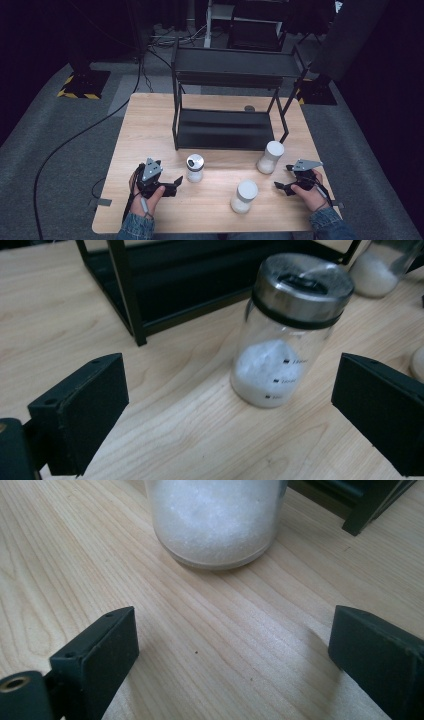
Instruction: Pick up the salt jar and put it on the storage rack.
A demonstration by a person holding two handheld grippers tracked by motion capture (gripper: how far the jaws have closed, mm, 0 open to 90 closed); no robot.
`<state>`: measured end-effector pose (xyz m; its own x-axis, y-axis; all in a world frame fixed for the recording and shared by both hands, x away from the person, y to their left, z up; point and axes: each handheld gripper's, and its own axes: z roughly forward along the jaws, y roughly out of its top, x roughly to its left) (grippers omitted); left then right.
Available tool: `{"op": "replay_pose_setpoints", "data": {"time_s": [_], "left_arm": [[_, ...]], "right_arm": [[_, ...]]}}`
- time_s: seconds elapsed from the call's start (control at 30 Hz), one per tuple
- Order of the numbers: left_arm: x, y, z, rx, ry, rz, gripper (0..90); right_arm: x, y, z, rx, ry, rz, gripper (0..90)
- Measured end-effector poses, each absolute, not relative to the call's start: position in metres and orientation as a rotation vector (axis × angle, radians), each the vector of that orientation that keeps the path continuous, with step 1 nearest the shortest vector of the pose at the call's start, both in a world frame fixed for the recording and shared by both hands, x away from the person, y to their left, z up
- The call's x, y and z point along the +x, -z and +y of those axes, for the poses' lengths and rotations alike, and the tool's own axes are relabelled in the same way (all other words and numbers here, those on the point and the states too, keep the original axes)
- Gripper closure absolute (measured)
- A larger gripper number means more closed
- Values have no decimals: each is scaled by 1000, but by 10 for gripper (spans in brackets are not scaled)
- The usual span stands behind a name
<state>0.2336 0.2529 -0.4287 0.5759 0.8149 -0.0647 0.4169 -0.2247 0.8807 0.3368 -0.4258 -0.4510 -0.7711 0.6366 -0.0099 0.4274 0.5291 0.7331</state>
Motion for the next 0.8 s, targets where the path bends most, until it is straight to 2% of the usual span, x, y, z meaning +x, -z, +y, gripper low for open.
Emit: {"op": "replay_pose_setpoints", "data": {"time_s": [0.3,0.8], "left_arm": [[232,432,253,1763,-534,945,18],[247,428,243,1751,-507,918,6]], "right_arm": [[337,451,-426,890,-1081,2496,58],[337,451,-426,891,-1081,2496,58]]}}
